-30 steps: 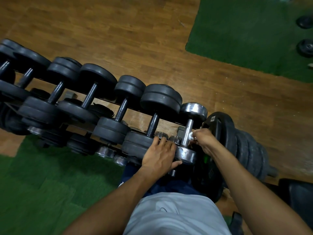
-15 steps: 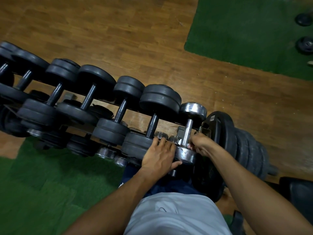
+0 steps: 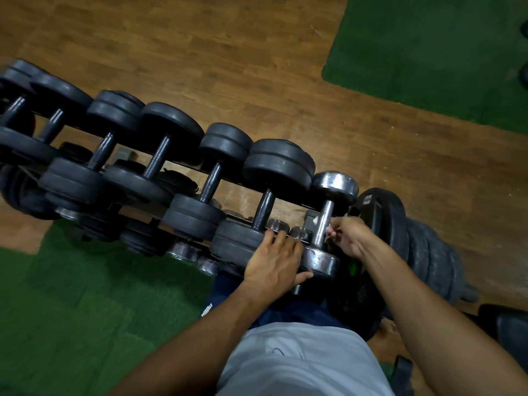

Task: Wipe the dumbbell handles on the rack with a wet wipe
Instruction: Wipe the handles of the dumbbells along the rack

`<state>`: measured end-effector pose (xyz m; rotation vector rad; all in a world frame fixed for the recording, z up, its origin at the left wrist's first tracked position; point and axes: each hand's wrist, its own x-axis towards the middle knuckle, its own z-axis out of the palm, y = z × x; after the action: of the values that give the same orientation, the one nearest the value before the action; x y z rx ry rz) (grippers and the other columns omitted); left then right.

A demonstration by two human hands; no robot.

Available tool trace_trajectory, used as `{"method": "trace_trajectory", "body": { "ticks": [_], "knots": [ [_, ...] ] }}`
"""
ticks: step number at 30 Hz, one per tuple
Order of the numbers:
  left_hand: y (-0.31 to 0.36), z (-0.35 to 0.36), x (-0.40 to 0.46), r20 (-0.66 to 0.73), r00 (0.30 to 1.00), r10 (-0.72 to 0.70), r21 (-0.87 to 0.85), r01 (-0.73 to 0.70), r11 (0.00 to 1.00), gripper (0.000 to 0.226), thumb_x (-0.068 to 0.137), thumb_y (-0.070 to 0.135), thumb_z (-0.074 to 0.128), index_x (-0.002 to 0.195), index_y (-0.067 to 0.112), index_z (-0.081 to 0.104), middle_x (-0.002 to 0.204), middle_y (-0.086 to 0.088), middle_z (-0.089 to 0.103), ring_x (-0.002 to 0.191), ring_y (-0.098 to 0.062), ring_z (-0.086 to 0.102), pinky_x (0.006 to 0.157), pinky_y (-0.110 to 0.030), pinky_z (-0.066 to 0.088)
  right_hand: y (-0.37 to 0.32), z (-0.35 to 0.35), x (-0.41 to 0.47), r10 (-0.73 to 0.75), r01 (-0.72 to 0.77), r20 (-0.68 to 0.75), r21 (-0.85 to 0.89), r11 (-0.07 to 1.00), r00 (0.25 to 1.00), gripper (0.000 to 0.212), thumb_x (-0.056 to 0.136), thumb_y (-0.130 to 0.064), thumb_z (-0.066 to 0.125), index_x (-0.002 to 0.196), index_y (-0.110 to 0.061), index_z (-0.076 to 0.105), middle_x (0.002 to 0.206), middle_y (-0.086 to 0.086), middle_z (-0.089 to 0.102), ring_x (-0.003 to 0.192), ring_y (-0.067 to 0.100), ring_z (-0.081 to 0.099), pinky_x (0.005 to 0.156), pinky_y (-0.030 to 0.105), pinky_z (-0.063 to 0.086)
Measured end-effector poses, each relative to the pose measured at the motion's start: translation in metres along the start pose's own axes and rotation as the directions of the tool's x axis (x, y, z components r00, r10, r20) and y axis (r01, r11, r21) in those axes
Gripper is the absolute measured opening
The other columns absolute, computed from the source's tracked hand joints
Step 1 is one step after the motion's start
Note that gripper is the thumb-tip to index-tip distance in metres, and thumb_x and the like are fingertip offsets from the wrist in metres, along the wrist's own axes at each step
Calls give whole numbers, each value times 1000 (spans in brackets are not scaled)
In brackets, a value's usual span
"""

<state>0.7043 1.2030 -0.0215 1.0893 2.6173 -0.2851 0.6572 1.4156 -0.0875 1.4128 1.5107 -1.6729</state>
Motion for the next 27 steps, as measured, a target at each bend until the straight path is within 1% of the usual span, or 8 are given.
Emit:
{"method": "trace_trajectory", "body": {
  "ticks": [5,8,12,17,20,23,25,27],
  "knots": [
    [0,0,-1,3,1000,5,-4,-5,1000,75,99,71,33,133,9,54,125,-13,63,120,-33,50,104,-51,34,-27,5,1,-43,60,-77,226,972,996,18,88,8,39,85,-1,54,66,11,54,52,14,48,42,16,39],
    [0,-2,-1,6,1000,5,-5,-5,1000,73,99,71,33,131,9,55,125,-13,63,120,-33,50,104,-51,33,-26,3,2,-42,57,-74,226,972,996,16,87,7,40,84,-1,53,65,11,56,52,14,49,45,18,39],
    [1,-1,0,16,1000,-1,-2,1,1000,74,99,71,33,131,9,55,124,-13,63,120,-33,50,104,-51,33,-10,-3,0,6,-5,15,-65,998,1000,18,88,1,43,90,-4,59,54,8,57,46,13,44,42,21,36],
    [1,0,0,17,1000,0,-10,0,1000,73,98,72,34,129,9,56,122,-12,63,118,-33,50,103,-51,34,5,-6,-14,8,27,92,-370,929,996,15,86,0,45,81,-4,59,53,9,53,43,15,46,42,19,35],
    [0,0,0,22,1000,2,-6,-2,1000,74,99,71,33,131,9,54,124,-13,63,120,-33,50,104,-51,33,0,-9,-26,-55,127,140,-576,808,989,20,89,-4,53,71,-7,61,52,8,58,44,16,50,45,20,39],
    [0,-1,0,19,1000,4,-5,-4,1000,73,99,71,33,132,9,53,126,-14,62,122,-34,49,105,-51,33,-14,-16,-37,-248,274,143,-710,649,958,26,89,-6,56,65,-9,67,54,4,65,50,17,58,53,24,46],
    [0,-1,0,15,1000,6,-6,-6,1000,73,99,71,33,133,9,53,127,-14,61,124,-34,48,106,-51,32,-28,-19,-45,-453,395,156,-770,501,878,20,91,-9,57,88,-13,76,77,1,75,72,19,69,64,24,49],
    [0,0,0,10,1000,6,-7,-6,1000,73,99,70,33,134,9,53,128,-14,61,124,-34,48,107,-51,32,-40,-19,-49,-662,498,223,-827,260,716,25,97,-15,56,115,-14,72,101,8,75,92,26,70,73,28,51]
  ]
}}
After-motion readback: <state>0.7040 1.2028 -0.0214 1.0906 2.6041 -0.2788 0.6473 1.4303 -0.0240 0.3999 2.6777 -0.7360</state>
